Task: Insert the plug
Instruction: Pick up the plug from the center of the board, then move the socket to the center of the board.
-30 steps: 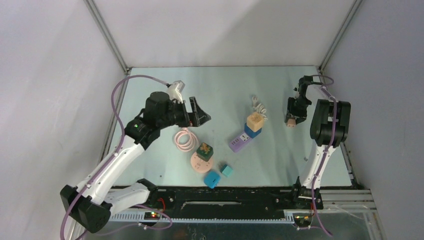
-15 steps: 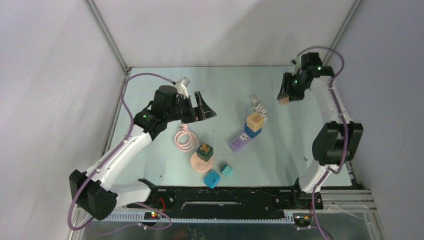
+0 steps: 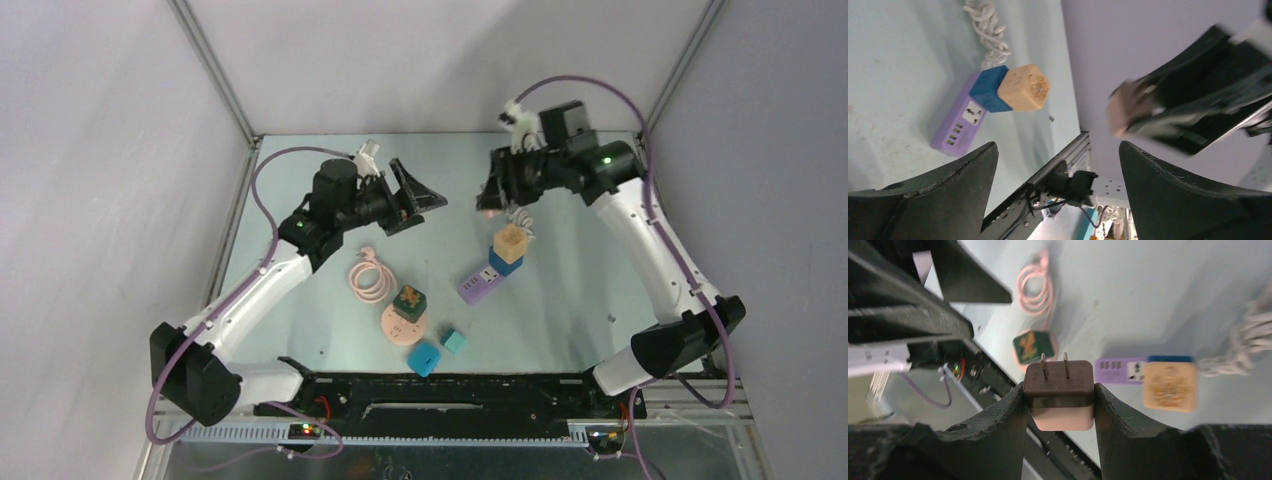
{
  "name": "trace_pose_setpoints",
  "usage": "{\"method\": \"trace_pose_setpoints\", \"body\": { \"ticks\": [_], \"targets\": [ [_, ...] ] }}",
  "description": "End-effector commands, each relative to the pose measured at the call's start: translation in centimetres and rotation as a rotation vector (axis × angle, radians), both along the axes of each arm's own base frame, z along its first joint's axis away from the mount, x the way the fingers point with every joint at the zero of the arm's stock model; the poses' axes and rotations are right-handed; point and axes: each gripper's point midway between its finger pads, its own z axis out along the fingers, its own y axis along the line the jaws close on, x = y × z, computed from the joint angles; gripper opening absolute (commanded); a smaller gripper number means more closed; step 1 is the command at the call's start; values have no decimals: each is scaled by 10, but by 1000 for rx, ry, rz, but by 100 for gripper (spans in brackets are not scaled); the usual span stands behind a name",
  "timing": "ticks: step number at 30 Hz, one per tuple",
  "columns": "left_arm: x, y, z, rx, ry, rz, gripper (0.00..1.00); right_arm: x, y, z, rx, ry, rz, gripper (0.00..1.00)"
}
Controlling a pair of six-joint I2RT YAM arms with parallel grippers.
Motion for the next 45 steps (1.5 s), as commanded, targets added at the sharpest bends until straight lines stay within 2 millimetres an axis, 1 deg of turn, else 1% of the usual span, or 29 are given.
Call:
{"method": "trace_pose_setpoints", "body": {
  "ticks": [1, 4, 8, 10, 13, 16, 19, 21, 23, 27, 29, 32, 36, 37, 39, 41, 43, 45],
  "targets": [
    [3, -13, 56, -166, -61, -21, 93, -37, 32, -16, 37, 86, 118, 19],
    [-3, -20, 56, -178, -37, -43, 90, -52, 41, -22, 43, 102, 158, 20],
    [-15, -34, 44, -160, 20, -113, 85, -65, 50, -25, 34, 112, 195, 20],
    [-23, -45, 36, -142, 47, -160, 83, -68, 54, -25, 31, 114, 209, 20],
    [-34, -59, 35, -150, 59, -218, 79, -71, 57, -27, 23, 113, 214, 20],
    [-44, -70, 28, -131, 82, -257, 71, -72, 59, -25, 26, 106, 211, 20],
    [-53, -78, 23, -131, 92, -285, 58, -71, 57, -25, 23, 101, 200, 20],
    [-58, -82, 22, -138, 96, -299, 48, -71, 56, -26, 20, 100, 194, 20],
    [-61, -83, 20, -132, 105, -302, 33, -71, 56, -27, 17, 101, 189, 20],
    [-62, -82, 20, -130, 103, -299, 2, -70, 52, -32, 2, 99, 168, 22],
    [-62, -81, 21, -130, 95, -294, 0, -69, 51, -33, -2, 92, 163, 24],
    [-61, -79, 24, -127, 81, -282, 0, -68, 49, -35, -10, 77, 153, 30],
    [-55, -75, 26, -128, 58, -248, 0, -63, 42, -38, -22, 60, 113, 56],
    [-52, -73, 25, -126, 57, -233, 0, -63, 40, -39, -21, 58, 105, 61],
    [-46, -68, 25, -124, 45, -201, 0, -61, 36, -40, -16, 54, 89, 69],
    [-37, -62, 22, -123, 32, -162, 0, -60, 31, -37, 15, 53, 71, 76],
    [-28, -55, 23, -133, 7, -120, 0, -59, 25, -30, 74, 53, 49, 83],
    [-17, -44, 24, -142, -20, -65, 0, -58, 18, -22, 145, 64, 20, 88]
  ]
}}
